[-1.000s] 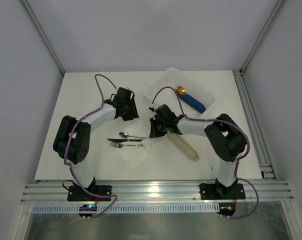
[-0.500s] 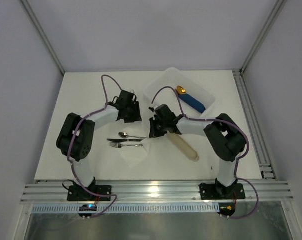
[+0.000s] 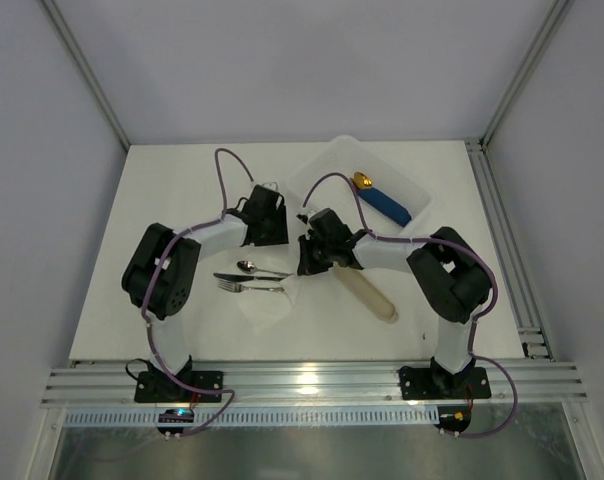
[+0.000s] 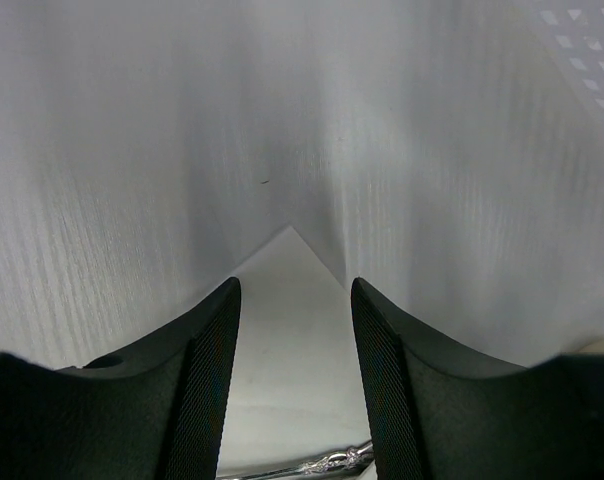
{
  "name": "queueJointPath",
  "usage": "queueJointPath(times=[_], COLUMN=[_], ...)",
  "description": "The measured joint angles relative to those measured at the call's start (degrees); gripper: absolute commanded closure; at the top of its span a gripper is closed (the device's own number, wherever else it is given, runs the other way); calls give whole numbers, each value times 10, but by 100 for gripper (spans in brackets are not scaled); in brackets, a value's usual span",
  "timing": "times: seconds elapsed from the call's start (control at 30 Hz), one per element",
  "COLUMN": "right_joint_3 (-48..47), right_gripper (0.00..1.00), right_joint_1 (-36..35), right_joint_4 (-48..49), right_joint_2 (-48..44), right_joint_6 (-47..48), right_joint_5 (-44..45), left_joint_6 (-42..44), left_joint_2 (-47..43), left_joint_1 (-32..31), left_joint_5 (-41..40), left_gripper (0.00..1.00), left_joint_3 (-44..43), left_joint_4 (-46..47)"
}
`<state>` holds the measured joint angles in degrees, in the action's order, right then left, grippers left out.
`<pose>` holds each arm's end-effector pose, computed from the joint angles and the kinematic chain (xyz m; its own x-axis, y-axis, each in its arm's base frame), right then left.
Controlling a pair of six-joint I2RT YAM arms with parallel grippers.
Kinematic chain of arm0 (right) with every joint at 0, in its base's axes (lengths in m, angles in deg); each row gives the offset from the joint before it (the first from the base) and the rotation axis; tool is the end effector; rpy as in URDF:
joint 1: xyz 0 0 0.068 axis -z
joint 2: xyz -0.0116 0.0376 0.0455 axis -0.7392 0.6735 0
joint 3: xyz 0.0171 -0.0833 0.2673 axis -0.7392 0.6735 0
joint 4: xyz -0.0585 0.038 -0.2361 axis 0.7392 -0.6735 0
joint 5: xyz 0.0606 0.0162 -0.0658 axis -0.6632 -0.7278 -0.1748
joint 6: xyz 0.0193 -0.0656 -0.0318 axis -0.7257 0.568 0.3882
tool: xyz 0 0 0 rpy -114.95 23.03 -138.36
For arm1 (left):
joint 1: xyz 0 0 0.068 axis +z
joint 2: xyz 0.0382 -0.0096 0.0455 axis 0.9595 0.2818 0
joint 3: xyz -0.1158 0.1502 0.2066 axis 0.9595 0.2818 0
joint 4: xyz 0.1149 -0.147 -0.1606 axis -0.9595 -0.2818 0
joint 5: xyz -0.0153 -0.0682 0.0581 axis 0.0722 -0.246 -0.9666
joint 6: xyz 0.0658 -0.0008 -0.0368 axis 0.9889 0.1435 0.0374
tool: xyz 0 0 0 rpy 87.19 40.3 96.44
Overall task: Place the utensils on the paper napkin and roll it up
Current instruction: Roll the napkin at the center of the board.
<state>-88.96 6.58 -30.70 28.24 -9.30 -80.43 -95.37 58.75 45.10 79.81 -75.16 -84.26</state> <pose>0.2842 0.2678 0.1434 -0.8290 -0.2089 -0.5187 -0.4609 0.7805 0.4223 0.3519 -0.1889 0.1569 -0.8387 -0.1300 -0.5288 0.0336 0.9569 -0.2885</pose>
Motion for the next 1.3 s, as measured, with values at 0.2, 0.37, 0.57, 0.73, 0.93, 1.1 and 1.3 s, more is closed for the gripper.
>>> queueJointPath(times=[0.2,0.37,0.57,0.73,0.93,1.1,1.3], right_joint_3=[0,0,0,0,0,-2,-3], right_gripper=[96,96,96,96,96,96,96], right_joint_1=[0,0,0,0,0,0,0], right_joint_4=[1,2,2,2,2,2,2], right_joint_2=[0,0,0,0,1,2,4], right_joint_6=[0,0,0,0,0,0,0], right_joint_5=[0,0,0,0,0,-2,-3], left_joint_6=[0,-3,-5,-3,2,6,10], left_joint_2=[-2,-6,-11,-11,-9,3,18], left_joint_1=[-19,-24,-23,-24,-24,-28,-40], left_joint_5=[-46,-68,-90,-103,-115,-122,-137], left_gripper=[50,51,54,54,55,53,52], left_joint_3=[12,16,18,18,2,-9,-12], left_joint_4=[25,25,21,19,7,7,8])
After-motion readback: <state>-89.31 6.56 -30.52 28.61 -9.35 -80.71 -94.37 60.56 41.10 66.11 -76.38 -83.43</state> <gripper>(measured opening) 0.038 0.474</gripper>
